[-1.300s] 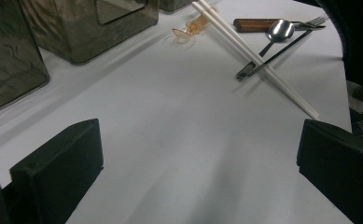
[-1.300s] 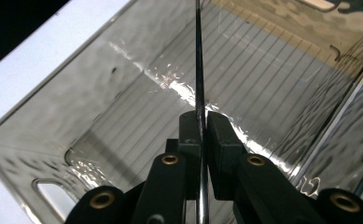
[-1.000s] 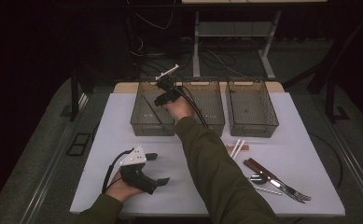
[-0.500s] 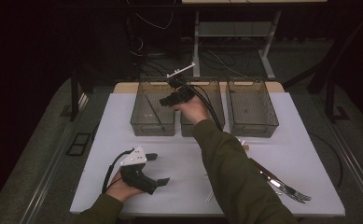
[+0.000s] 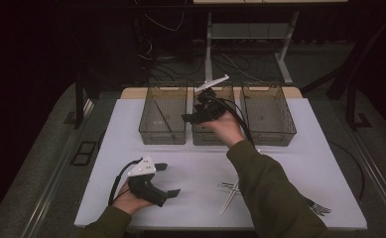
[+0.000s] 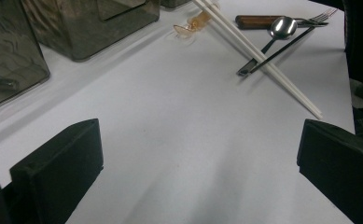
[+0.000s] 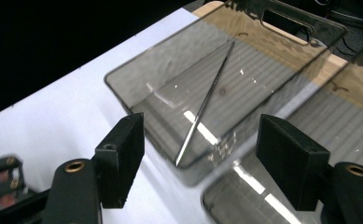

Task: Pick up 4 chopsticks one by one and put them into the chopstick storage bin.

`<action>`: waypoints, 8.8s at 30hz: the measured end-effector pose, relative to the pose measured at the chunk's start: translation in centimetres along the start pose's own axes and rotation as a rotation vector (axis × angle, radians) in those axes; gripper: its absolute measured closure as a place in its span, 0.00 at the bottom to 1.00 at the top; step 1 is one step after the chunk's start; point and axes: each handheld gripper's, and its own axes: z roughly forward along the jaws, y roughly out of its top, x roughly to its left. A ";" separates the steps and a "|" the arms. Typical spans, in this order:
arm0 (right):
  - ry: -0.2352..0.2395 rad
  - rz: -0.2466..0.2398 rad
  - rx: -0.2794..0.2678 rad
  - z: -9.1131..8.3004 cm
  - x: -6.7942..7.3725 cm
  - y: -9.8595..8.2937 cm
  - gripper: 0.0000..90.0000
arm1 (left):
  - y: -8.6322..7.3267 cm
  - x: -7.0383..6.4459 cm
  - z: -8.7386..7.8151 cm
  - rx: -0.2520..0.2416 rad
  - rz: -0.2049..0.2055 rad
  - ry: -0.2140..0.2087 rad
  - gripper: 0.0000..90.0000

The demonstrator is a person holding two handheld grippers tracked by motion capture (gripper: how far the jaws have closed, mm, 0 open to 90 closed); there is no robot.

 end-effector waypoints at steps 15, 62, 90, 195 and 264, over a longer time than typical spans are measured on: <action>0.024 -0.052 -0.046 -6.7 -0.7 -5.8 0.38 | 0.0 -0.1 0.0 0.005 0.000 -0.005 0.00; 0.120 -0.161 0.150 -15.2 -3.3 -24.6 0.84 | -0.2 0.0 0.0 0.012 -0.014 0.011 0.00; 0.155 -0.231 0.240 -14.0 -3.2 -25.7 0.87 | -0.2 -0.1 0.1 0.024 -0.006 0.006 0.00; 0.094 -0.030 0.056 -7.3 -0.9 -11.4 0.95 | -0.2 -0.2 0.3 0.023 -0.002 0.001 0.00; -0.127 0.165 0.196 12.0 -1.2 4.7 0.94 | 0.0 -0.5 0.3 -0.012 -0.010 -0.021 0.00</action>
